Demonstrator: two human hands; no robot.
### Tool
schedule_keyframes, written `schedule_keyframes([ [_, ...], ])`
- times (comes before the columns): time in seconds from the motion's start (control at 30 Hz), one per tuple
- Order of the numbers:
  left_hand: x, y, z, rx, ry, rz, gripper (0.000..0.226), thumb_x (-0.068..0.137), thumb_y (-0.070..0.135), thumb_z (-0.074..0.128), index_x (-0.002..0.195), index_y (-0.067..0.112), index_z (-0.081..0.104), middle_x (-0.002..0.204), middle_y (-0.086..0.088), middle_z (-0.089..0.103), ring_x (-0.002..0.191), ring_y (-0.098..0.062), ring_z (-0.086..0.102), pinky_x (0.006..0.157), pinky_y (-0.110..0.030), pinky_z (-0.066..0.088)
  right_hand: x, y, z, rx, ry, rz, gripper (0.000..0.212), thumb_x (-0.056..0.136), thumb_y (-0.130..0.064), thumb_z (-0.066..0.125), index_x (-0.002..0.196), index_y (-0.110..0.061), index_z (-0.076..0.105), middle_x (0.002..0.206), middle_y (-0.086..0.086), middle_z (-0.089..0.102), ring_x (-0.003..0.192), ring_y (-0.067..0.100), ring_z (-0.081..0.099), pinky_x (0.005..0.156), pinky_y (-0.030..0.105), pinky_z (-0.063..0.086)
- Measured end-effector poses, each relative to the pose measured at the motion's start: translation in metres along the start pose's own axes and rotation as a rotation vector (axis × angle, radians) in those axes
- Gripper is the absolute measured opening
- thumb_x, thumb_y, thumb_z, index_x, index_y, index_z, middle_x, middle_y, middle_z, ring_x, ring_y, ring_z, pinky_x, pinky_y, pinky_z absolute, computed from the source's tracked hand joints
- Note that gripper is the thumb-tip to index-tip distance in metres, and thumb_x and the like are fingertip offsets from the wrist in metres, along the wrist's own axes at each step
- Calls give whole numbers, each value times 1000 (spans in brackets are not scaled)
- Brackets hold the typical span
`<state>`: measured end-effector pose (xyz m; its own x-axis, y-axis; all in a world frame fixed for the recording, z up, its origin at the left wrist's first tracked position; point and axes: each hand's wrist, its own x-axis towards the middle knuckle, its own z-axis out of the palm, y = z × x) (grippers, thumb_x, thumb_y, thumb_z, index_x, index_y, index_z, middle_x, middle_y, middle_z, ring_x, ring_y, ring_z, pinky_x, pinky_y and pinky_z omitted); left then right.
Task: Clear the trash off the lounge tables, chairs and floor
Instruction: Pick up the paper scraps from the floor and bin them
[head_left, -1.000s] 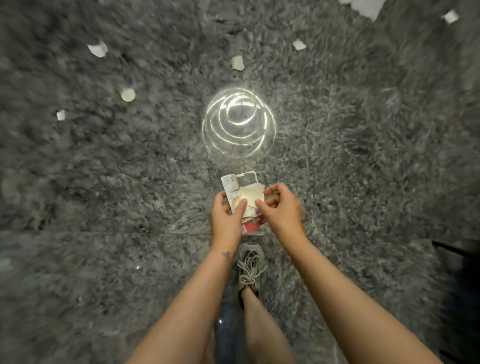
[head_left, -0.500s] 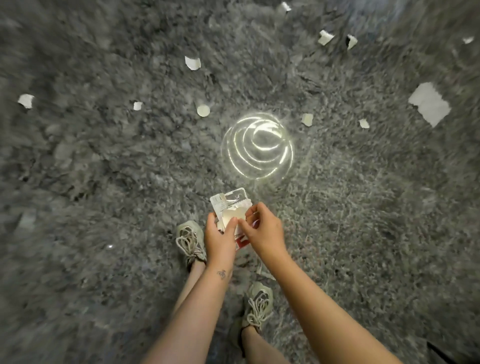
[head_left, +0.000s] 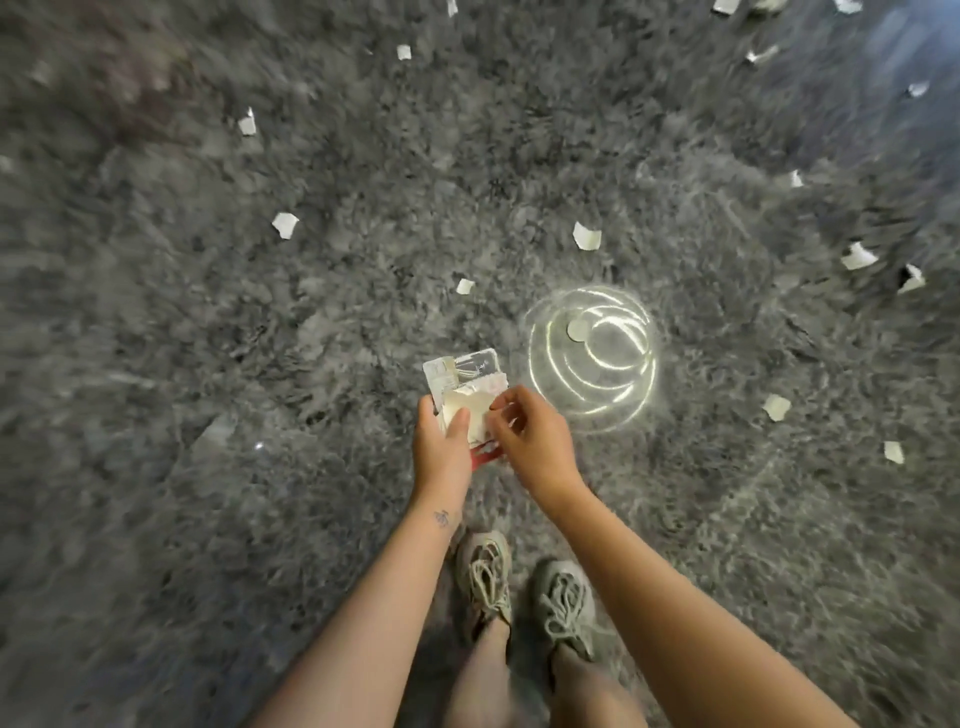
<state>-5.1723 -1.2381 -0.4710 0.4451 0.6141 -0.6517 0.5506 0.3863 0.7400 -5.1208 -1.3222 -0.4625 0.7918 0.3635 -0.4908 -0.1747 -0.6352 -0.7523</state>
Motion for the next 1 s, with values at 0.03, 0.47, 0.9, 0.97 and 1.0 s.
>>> schedule_keyframes([
  [0.03, 8, 6, -4, -9, 1, -10, 20, 95, 6, 45, 107, 22, 50, 110, -7, 64, 95, -23, 64, 84, -45, 53, 10, -9, 7, -32, -17, -26, 7, 85, -15, 60, 82, -17, 54, 67, -13, 53, 60, 1, 49, 59, 15, 40],
  [0.47, 154, 104, -28, -230, 99, -158, 20, 99, 9, 38, 117, 10, 46, 108, -14, 63, 74, -12, 63, 46, -19, 50, 168, -129, 62, -565, -277, -320, 18, 96, -26, 43, 94, -9, 50, 86, 12, 66, 79, 31, 59, 62, 34, 33],
  [0.9, 339, 221, -186, -443, 489, -134, 19, 98, 6, 39, 114, 9, 50, 110, -17, 60, 80, -19, 63, 47, -20, 52, 339, -292, 206, -444, -336, -279, 18, 94, -25, 48, 96, -9, 55, 81, 7, 66, 72, 27, 62, 64, 38, 49],
  [0.97, 372, 228, -216, -416, 524, -149, 22, 98, 7, 39, 118, 6, 49, 108, -16, 61, 74, -13, 63, 48, -18, 51, 367, -301, 239, -475, -326, -227, 19, 94, -28, 49, 99, -10, 56, 87, 7, 67, 78, 28, 63, 68, 38, 50],
  [1.0, 388, 231, -231, -375, 535, -162, 23, 98, 7, 40, 118, 5, 49, 108, -15, 61, 73, -13, 63, 50, -20, 52, 381, -305, 256, -489, -313, -197, 20, 93, -28, 50, 101, -11, 56, 90, 8, 68, 80, 28, 63, 70, 38, 51],
])
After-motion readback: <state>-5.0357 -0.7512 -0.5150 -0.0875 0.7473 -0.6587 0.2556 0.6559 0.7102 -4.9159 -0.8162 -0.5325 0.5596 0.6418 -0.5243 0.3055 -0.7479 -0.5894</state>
